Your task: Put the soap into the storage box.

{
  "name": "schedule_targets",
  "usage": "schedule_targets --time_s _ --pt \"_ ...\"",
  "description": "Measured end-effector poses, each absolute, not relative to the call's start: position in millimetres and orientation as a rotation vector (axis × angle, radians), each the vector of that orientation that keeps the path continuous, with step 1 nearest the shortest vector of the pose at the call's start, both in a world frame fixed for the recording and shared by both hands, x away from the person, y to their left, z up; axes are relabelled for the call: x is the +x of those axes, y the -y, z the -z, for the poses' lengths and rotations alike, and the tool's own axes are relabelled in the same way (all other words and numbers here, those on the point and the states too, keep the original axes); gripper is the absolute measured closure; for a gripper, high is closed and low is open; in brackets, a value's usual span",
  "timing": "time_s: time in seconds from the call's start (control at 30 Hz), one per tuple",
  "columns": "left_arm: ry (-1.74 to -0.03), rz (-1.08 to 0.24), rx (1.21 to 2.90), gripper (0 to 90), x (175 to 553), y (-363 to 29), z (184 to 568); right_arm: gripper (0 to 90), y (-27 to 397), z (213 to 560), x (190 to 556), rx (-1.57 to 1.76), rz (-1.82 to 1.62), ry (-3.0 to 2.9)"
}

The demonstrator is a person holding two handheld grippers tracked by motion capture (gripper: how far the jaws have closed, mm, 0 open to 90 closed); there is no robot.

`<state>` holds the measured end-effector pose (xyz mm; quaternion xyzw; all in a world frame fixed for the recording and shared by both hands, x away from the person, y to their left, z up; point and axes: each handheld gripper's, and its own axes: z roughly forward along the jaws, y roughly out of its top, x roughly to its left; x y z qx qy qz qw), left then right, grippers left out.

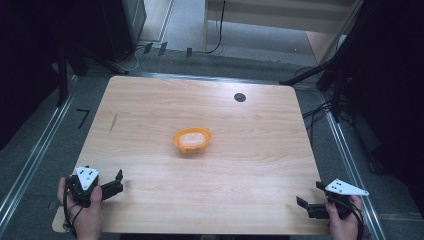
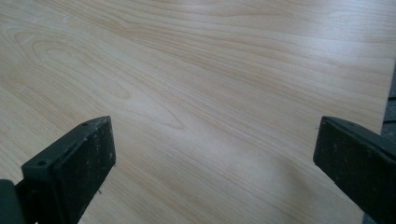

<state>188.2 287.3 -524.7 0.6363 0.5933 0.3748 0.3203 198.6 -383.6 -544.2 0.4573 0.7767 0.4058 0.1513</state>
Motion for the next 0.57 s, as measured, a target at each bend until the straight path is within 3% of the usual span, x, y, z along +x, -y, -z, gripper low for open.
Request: schedule_targets --time_s 0.57 --pt "-1.558 -1.010 1.700 0.0 189.3 -284.2 525.1 0.0 390.9 554.1 190.8 1.322 -1.261 -2.161"
